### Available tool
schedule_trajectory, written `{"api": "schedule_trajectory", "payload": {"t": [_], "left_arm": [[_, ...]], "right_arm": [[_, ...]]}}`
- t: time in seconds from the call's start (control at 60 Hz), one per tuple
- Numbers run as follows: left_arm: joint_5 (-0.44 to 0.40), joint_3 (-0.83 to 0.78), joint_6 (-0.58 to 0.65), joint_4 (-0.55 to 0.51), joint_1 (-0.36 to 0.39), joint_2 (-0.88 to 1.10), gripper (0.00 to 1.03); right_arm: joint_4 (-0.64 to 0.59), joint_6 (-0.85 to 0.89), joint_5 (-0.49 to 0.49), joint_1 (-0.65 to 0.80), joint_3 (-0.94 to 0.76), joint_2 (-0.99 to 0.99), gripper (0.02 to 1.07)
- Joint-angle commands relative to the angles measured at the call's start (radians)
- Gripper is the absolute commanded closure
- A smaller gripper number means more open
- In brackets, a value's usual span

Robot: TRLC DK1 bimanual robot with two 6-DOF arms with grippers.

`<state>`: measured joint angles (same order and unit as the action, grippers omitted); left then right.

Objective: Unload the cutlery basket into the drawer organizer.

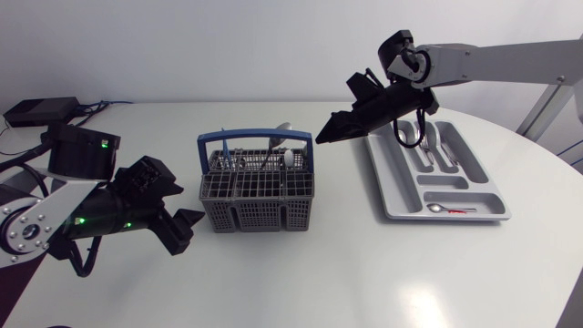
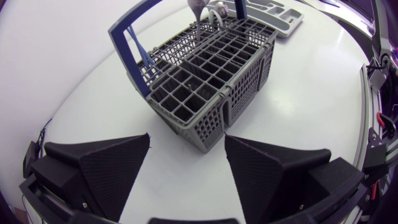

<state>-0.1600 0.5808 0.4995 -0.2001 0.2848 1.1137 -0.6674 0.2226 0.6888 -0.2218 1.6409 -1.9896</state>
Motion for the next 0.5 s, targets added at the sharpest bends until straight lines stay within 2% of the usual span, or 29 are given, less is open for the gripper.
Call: {"api": "schedule_trajectory", "payload": {"t": [0.0,0.133,0.283,0.417,0.483], "left_arm": [[-0.012,-0.015,0.02,0.004,0.008,-0.008,0.05],[-0.01,-0.016,0.02,-0.001,0.011,-0.018,0.05],[-0.01,-0.016,0.024,-0.005,0.011,-0.028,0.05],[-0.01,-0.022,0.025,-0.007,0.011,-0.037,0.05],[-0.012,-0.027,0.027,-0.007,0.011,-0.04,0.05]], "right_arm": [[-0.032,-0.049,0.014,-0.025,0.036,-0.041,0.45],[-0.038,-0.078,0.002,-0.056,0.054,-0.054,0.5],[-0.046,-0.103,-0.017,-0.083,0.079,-0.071,0.65],[-0.063,-0.12,-0.046,-0.097,0.099,-0.097,0.73],[-0.069,-0.121,-0.063,-0.099,0.102,-0.1,0.83]]}}
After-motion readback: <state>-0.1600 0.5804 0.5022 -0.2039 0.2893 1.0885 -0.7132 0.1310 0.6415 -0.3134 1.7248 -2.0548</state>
